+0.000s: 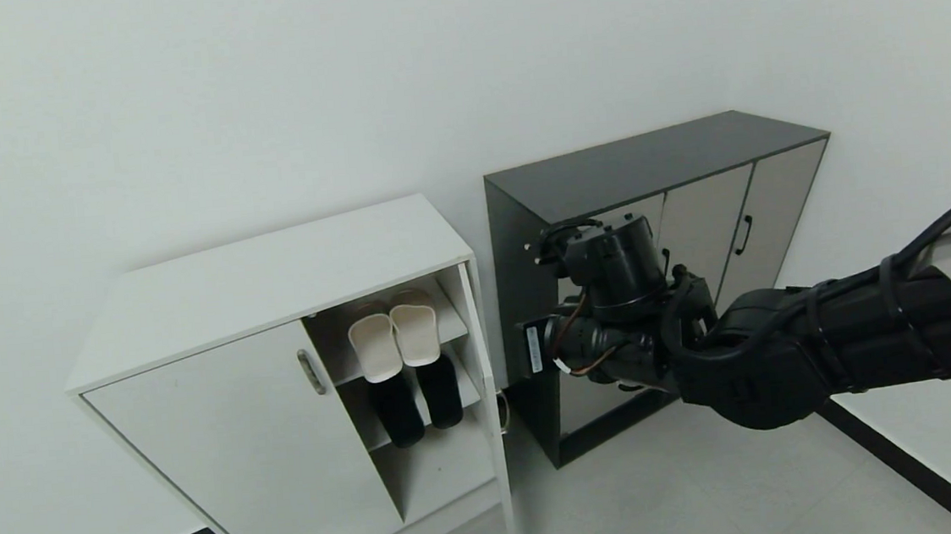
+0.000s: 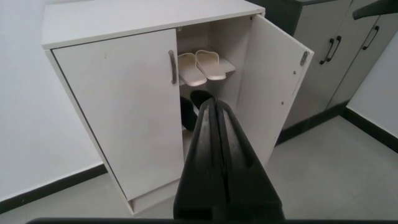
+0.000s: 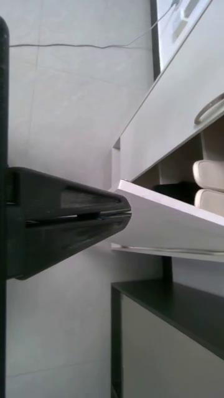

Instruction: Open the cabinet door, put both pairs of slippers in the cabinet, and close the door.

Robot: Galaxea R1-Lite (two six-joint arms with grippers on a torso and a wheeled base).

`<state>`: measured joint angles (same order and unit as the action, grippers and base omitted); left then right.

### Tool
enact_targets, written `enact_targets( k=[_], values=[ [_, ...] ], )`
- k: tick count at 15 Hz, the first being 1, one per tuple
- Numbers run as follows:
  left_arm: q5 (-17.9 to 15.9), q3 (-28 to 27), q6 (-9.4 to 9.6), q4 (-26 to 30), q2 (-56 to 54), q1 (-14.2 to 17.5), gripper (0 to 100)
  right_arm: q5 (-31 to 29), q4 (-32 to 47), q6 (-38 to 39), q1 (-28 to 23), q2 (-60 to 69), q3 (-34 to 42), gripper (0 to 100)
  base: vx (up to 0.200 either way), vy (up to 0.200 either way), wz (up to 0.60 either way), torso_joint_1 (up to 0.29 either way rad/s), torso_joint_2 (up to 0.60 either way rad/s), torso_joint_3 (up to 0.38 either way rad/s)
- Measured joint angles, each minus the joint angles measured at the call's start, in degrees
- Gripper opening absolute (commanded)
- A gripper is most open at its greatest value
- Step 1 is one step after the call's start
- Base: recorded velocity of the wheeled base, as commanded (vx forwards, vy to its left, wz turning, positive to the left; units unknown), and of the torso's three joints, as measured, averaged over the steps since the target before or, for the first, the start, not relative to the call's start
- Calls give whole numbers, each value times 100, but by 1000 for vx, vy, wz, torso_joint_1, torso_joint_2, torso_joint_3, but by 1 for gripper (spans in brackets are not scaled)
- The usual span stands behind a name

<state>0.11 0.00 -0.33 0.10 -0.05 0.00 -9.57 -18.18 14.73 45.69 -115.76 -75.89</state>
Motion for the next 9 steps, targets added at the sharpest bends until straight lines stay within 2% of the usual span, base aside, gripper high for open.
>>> enact_targets(
  k=[5, 9],
  values=[
    [0, 0, -18, -2, 2, 0, 0, 27, -18, -77, -13, 127, 108, 0, 0, 0, 600, 7, 10, 2],
    [-4, -2, -11, 0, 2, -7, 0, 43, -7, -307, -267, 204, 221, 0, 0, 0, 0, 0, 0, 0]
  ],
)
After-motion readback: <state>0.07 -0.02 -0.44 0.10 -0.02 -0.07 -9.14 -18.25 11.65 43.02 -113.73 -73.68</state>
